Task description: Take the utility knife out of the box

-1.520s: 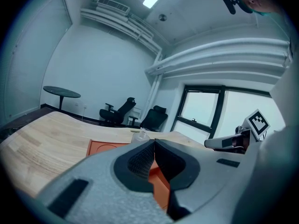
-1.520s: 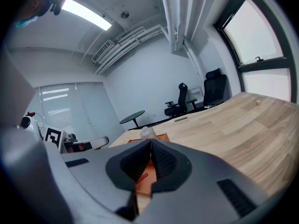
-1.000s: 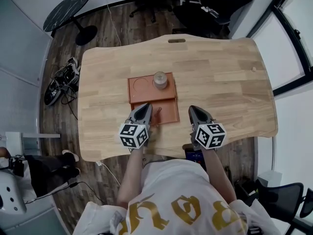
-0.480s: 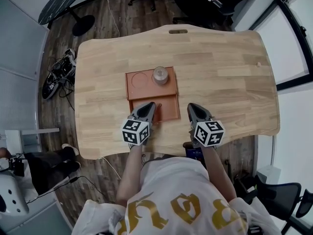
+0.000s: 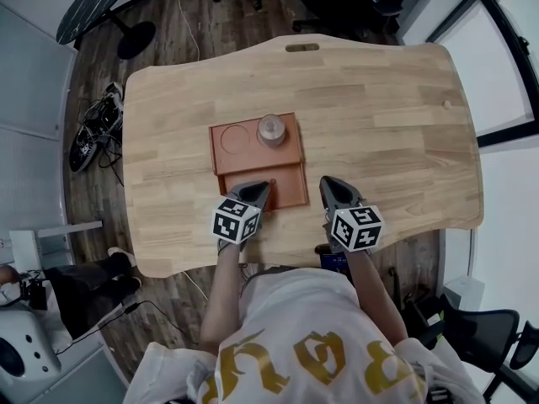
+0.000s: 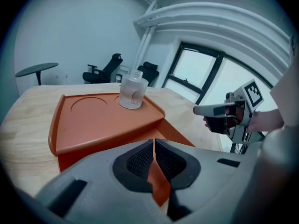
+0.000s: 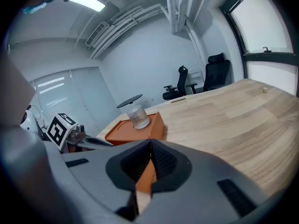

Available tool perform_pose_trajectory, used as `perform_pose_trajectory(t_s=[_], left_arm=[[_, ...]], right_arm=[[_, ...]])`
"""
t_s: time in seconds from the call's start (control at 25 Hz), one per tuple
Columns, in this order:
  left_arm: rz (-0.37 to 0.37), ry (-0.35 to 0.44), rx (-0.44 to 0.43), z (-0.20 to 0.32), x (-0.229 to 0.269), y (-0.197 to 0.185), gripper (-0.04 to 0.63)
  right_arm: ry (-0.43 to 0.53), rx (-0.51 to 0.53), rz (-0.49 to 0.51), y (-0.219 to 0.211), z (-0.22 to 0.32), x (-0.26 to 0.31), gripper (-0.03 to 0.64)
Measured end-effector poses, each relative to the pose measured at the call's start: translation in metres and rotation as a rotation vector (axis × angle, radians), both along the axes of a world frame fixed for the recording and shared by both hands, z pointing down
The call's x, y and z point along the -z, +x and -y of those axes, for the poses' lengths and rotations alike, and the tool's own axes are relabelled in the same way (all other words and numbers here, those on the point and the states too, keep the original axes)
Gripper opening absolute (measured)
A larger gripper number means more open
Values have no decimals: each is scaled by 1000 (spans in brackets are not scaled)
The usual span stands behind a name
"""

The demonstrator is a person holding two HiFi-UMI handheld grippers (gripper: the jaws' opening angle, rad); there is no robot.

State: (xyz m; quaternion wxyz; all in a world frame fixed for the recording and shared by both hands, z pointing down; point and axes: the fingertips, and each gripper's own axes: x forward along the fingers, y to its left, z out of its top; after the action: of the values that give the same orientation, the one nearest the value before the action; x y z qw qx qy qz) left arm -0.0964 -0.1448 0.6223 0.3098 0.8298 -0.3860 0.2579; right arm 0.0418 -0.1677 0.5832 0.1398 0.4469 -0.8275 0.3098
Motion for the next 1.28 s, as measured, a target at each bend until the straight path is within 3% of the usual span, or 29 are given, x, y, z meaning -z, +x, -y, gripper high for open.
perform_pose_trajectory(t_s=[0.12,0.56,0.8,1.28], left_arm=[[89,-34,-79,-2,-12,2,12],[143,-135,-142,0,-39,7,18],[166,-185,-170,1,-54,11,97],[306,-157,-242,4,-70,12,126]], right_arm=[[-5,15,-29,2,1,-8,12],[-43,25,-39,9,0,-24,12],[-60,0,-41,21,4,-30,12],[-81,-20,-38,28,12,-39,12]])
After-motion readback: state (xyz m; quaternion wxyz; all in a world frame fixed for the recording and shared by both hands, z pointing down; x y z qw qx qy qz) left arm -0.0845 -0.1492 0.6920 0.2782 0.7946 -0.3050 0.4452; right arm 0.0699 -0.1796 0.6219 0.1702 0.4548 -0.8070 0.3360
